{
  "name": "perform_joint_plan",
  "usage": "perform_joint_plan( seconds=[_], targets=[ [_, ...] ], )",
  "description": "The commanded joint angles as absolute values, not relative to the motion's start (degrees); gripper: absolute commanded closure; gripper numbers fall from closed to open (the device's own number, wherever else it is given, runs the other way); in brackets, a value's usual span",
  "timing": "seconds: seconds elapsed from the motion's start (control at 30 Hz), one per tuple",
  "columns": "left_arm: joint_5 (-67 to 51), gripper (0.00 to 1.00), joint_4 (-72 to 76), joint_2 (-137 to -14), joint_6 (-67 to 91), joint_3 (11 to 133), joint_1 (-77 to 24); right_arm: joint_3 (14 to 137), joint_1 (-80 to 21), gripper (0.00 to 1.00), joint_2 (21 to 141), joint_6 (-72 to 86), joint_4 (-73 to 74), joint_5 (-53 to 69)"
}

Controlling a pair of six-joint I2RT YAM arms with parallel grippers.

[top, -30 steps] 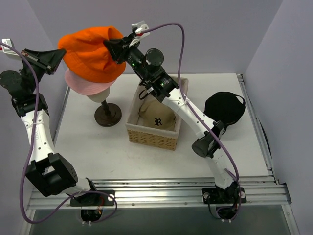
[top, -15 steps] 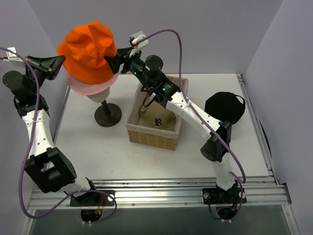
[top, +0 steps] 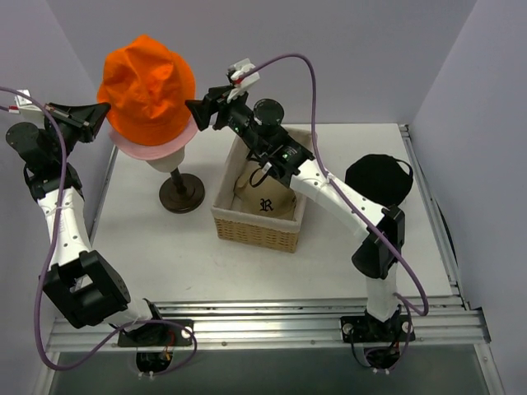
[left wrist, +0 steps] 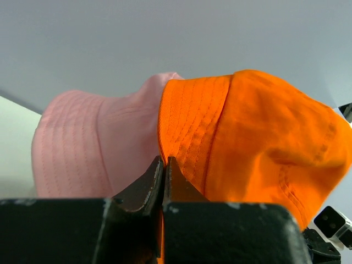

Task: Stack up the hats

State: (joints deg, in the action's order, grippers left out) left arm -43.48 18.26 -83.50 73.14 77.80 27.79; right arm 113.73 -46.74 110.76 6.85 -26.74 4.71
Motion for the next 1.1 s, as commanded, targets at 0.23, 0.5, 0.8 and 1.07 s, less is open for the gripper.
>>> perform_joint_plan(
  seconds=[0.23,0.5,0.8,1.07],
  targets=[
    [-41.92,0.98,18.8,-78.75,72.42,73.21,29.18,114.69,-42.19,0.38,109.07,20.2,-32.87,3.06],
    [-42.54,0.98,20.39,-79.89,72.86,74.18,29.09,127.87,-38.32,0.5,120.39,28.74,-33.06,19.24],
    [-42.63,0.98,23.99,-82.79,75.67,74.97,29.09,130.78,-37.35,0.51,124.8,31.37,-31.47,23.19],
    [-42.36,0.98,25.14,-84.02,75.59,75.15,28.65,125.08,-36.91,0.61,123.67,34.54,-34.53,26.19]
  ],
)
